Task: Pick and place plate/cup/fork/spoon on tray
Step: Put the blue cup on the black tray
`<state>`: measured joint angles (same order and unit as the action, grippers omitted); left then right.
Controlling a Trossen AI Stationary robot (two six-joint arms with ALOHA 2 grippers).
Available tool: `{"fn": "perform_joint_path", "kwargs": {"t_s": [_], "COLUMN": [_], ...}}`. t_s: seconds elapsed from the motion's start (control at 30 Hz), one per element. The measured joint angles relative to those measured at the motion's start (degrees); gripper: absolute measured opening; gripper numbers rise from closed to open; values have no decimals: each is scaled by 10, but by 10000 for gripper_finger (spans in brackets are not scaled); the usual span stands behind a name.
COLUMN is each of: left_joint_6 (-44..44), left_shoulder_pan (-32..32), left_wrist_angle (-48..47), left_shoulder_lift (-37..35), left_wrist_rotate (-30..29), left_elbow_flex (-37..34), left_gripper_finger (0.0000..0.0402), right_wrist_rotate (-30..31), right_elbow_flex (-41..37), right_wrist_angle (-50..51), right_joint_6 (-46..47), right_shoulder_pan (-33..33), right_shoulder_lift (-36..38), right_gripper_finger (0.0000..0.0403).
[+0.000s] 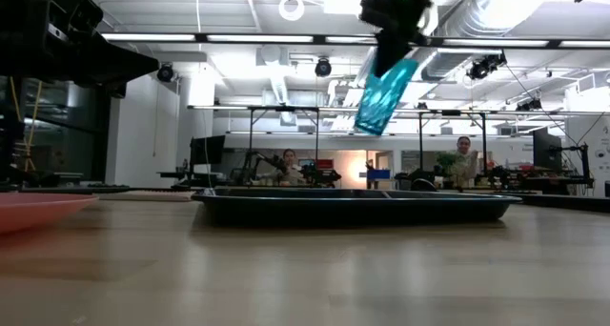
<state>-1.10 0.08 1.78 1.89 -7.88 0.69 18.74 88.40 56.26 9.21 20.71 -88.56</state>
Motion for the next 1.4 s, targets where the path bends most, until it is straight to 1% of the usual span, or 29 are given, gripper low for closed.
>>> {"fn": "perform_joint_path", "kwargs": {"t_s": [0.2, 0.3, 0.43, 0.53, 0.7, 0.9, 0.93, 1.13, 1.4], "left_joint_6": [0, 0, 0, 0, 0, 0, 0, 0, 0], "left_shoulder_pan": [0, 0, 0, 0, 0, 0, 0, 0, 0], "left_wrist_angle": [0, 0, 0, 0, 0, 0, 0, 0, 0], "left_shoulder_lift": [0, 0, 0, 0, 0, 0, 0, 0, 0], "left_wrist_rotate": [0, 0, 0, 0, 0, 0, 0, 0, 0], "left_elbow_flex": [0, 0, 0, 0, 0, 0, 0, 0, 0], "left_gripper_finger": [0, 0, 0, 0, 0, 0, 0, 0, 0], "right_wrist_rotate": [-40, -44, -62, -73, -101, -155, -160, -158, -158], "right_elbow_flex": [98, 147, 204, 239, 260, 260, 255, 250, 250], "right_wrist_angle": [52, 84, 117, 131, 136, 155, 146, 136, 123], "right_joint_6": [-45, -74, -103, -120, -151, -146, -146, -137, -116], "right_shoulder_pan": [-10, -8, 2, 9, 23, 47, 50, 63, 62], "right_shoulder_lift": [-147, -211, -278, -311, -328, -328, -327, -327, -327], "right_gripper_finger": [3, 2, 1, 1, 1, 1, 1, 5, 7]}}
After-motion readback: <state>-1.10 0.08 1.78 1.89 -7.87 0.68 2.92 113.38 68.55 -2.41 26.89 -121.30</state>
